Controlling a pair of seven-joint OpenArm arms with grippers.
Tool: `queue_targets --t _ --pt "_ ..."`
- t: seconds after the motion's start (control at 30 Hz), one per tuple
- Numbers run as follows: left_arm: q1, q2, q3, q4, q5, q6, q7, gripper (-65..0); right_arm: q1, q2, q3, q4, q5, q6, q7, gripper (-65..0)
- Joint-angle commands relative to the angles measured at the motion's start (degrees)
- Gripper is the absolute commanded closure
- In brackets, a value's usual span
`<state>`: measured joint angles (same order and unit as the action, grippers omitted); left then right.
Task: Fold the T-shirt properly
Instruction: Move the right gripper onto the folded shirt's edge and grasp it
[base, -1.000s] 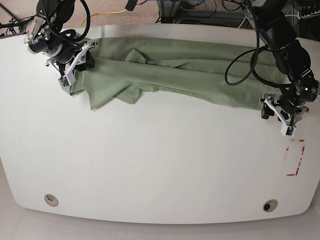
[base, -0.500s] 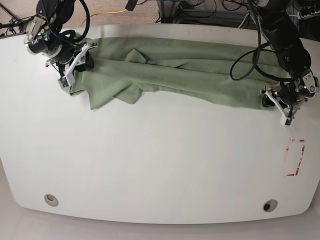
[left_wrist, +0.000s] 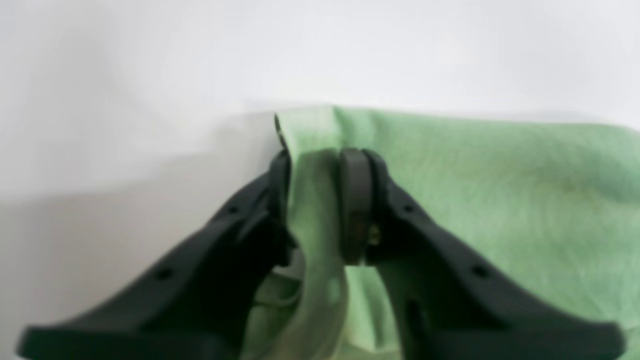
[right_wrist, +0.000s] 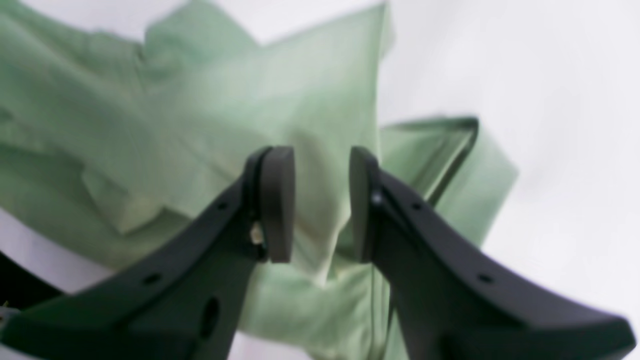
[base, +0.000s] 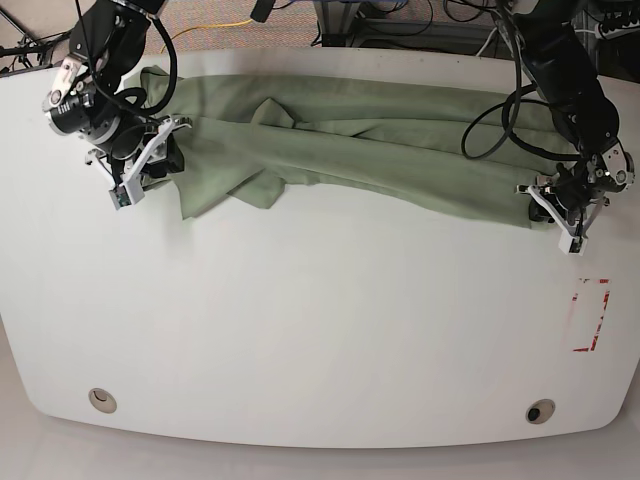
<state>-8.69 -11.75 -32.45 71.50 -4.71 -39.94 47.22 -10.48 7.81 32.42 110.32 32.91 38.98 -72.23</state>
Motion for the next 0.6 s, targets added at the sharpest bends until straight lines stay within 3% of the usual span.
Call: queue_targets --t 0.0,0.2,0.5,0.57 --pt "0.56 -0.6 -0.21 2.74 0.36 -0.06 0.73 -4.0 2.17 0.93 0.23 -4.43 0.72 0.01 0.89 -17.9" --pt "0.91 -0.52 -0.04 6.43 0.27 -0.06 0.91 -3.2 5.95 1.02 0.06 -12.7 0.72 0.01 0.89 -17.9" --pt "2.31 0.72 0.05 10.12 0.18 -0.06 0.91 -3.1 11.76 1.02 0.06 -14.19 0.63 -0.17 1.41 -18.2" --pt "2.31 0.72 0.05 10.47 0.18 -0.06 1.0 -3.1 13.51 1.11 0.06 -15.95 0.54 -1.66 1.41 -22.2"
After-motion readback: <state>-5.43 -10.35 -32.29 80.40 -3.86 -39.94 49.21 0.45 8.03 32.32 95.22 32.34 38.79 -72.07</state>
